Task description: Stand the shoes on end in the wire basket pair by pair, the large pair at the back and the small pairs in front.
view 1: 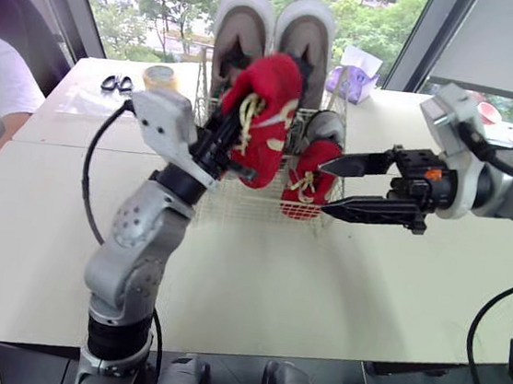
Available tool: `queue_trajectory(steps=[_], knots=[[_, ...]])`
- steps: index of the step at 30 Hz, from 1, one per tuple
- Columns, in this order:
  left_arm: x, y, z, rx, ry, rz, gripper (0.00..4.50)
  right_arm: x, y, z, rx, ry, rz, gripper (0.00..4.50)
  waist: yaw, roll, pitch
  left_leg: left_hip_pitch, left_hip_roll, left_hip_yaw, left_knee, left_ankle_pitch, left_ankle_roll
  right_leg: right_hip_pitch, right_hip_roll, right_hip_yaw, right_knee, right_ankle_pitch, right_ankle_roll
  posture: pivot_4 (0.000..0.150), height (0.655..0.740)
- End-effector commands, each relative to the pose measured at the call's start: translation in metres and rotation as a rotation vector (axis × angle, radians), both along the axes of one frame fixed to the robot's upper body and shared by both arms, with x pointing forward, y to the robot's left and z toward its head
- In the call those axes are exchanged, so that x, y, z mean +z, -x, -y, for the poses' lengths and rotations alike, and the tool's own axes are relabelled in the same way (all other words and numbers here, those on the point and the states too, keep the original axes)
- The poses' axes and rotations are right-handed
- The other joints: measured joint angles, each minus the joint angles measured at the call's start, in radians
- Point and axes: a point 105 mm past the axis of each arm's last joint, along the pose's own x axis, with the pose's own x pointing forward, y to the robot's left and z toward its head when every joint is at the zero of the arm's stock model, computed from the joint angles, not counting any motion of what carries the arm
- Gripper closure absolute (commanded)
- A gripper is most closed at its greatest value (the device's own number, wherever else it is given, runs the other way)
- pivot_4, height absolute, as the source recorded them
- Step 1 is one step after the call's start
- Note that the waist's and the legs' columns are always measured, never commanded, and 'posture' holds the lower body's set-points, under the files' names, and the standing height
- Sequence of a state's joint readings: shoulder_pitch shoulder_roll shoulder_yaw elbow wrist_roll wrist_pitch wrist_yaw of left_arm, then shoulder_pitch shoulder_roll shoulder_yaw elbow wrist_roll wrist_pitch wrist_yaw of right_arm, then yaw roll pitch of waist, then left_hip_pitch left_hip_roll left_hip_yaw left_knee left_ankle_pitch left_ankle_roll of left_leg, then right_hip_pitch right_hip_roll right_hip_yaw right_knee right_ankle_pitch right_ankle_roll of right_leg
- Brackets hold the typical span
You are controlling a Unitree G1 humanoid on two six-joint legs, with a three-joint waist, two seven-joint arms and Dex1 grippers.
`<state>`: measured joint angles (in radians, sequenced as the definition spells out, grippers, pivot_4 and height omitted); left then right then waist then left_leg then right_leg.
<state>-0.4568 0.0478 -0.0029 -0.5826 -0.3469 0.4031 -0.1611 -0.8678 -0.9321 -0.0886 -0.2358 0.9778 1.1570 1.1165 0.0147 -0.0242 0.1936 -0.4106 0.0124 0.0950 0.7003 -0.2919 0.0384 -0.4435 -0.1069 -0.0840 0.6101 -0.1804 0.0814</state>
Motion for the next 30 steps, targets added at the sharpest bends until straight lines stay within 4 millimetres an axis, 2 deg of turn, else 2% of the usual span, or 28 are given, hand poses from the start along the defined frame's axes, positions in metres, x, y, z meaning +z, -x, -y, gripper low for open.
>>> queue_trajectory(steps=[1, 4, 7, 9, 12, 13, 14, 17, 20, 24, 28, 30], knots=[[-0.005, -0.008, -0.001, 0.108, -0.027, 0.069, 4.48, 0.01, 0.006, 0.0, -0.012, -0.004, 0.055, 0.0, 0.0, 0.0, 0.0, 0.0, 0.0, 0.0, 0.0, 0.0, 0.0, 0.0, 0.0, 0.0, 0.0, -0.001, -0.002, 0.15, 0.74], [-0.024, -0.012, 0.003, 0.131, -0.04, 0.047, 4.48, 0.012, 0.007, 0.0, -0.028, -0.006, 0.056, 0.0, -0.001, 0.001, 0.0, 0.0, 0.0, 0.0, 0.0, 0.0, 0.001, 0.0, 0.0, 0.0, 0.0, -0.001, -0.002, 0.15, 0.74], [-0.052, -0.014, 0.009, 0.145, -0.082, 0.011, 4.48, 0.012, 0.008, 0.003, -0.043, -0.007, 0.048, 0.0, 0.0, 0.001, 0.0, 0.0, 0.0, 0.0, 0.0, -0.001, 0.002, 0.0, -0.001, 0.0, -0.001, -0.001, -0.002, 0.15, 0.74], [-0.068, -0.016, 0.005, 0.164, -0.057, -0.049, 4.48, 0.011, 0.009, 0.002, -0.048, -0.007, 0.044, 0.0, -0.001, 0.001, -0.001, 0.0, 0.0, 0.0, 0.0, -0.001, 0.002, 0.0, -0.002, 0.0, -0.001, -0.001, -0.002, 0.15, 0.74], [-0.069, -0.013, -0.003, 0.184, -0.055, -0.056, 4.48, 0.011, 0.009, 0.004, -0.058, -0.011, 0.036, 0.0, -0.001, 0.002, -0.001, 0.0, 0.0, 0.0, -0.001, -0.001, 0.002, 0.0, -0.004, -0.001, -0.002, -0.001, -0.002, 0.15, 0.74], [-0.069, -0.011, -0.005, 0.18, -0.052, -0.058, 3.64, 0.01, 0.008, 0.004, -0.06, -0.013, 0.036, 0.0, -0.001, 0.002, -0.001, 0.0, 0.0, 0.0, -0.001, -0.001, 0.002, -0.001, -0.004, -0.001, -0.002, -0.001, -0.002, 0.15, 0.74], [-0.069, -0.01, -0.005, 0.176, -0.049, -0.061, 3.34, 0.01, 0.007, 0.004, -0.061, -0.014, 0.035, 0.0, -0.001, 0.002, -0.001, 0.0, 0.0, 0.0, -0.001, -0.001, 0.002, -0.001, -0.004, -0.001, -0.002, -0.001, -0.002, 0.15, 0.74], [-0.07, -0.008, -0.006, 0.156, -0.056, -0.081, 1.83, 0.009, 0.006, 0.003, -0.057, -0.018, 0.031, 0.0, -0.001, 0.002, -0.001, 0.0, 0.0, 0.0, -0.001, -0.001, 0.002, -0.001, -0.004, -0.001, -0.002, -0.001, -0.002, 0.15, 0.74], [-0.063, -0.004, -0.013, 0.157, -0.072, -0.086, 0.42, 0.007, 0.004, 0.003, -0.057, -0.018, 0.027, 0.0, -0.001, 0.002, -0.001, 0.0, 0.0, 0.0, -0.001, -0.001, 0.002, -0.001, -0.004, -0.001, -0.002, -0.001, -0.002, 0.15, 0.74], [-0.053, 0.008, -0.019, 0.136, -0.117, -0.082, 0.42, 0.006, 0.001, 0.004, -0.057, -0.017, 0.021, 0.0, -0.002, 0.002, -0.001, -0.001, 0.0, 0.0, -0.001, -0.002, 0.002, -0.001, -0.004, -0.001, -0.002, -0.002, -0.002, 0.15, 0.74], [-0.048, 0.026, -0.018, 0.026, -0.181, -0.102, 0.42, 0.001, -0.001, 0.005, -0.054, -0.009, 0.014, 0.0, -0.002, 0.002, -0.001, -0.001, 0.0, 0.0, -0.001, -0.002, 0.002, -0.001, -0.003, -0.001, -0.003, -0.002, -0.002, 0.15, 0.74], [-0.043, 0.031, -0.024, 0.0, -0.207, -0.114, 0.42, -0.001, -0.003, 0.005, -0.054, -0.007, 0.011, 0.0, -0.002, 0.002, -0.001, -0.001, 0.0, 0.0, -0.001, -0.002, 0.002, -0.001, -0.003, -0.001, -0.003, -0.002, -0.002, 0.15, 0.74]])
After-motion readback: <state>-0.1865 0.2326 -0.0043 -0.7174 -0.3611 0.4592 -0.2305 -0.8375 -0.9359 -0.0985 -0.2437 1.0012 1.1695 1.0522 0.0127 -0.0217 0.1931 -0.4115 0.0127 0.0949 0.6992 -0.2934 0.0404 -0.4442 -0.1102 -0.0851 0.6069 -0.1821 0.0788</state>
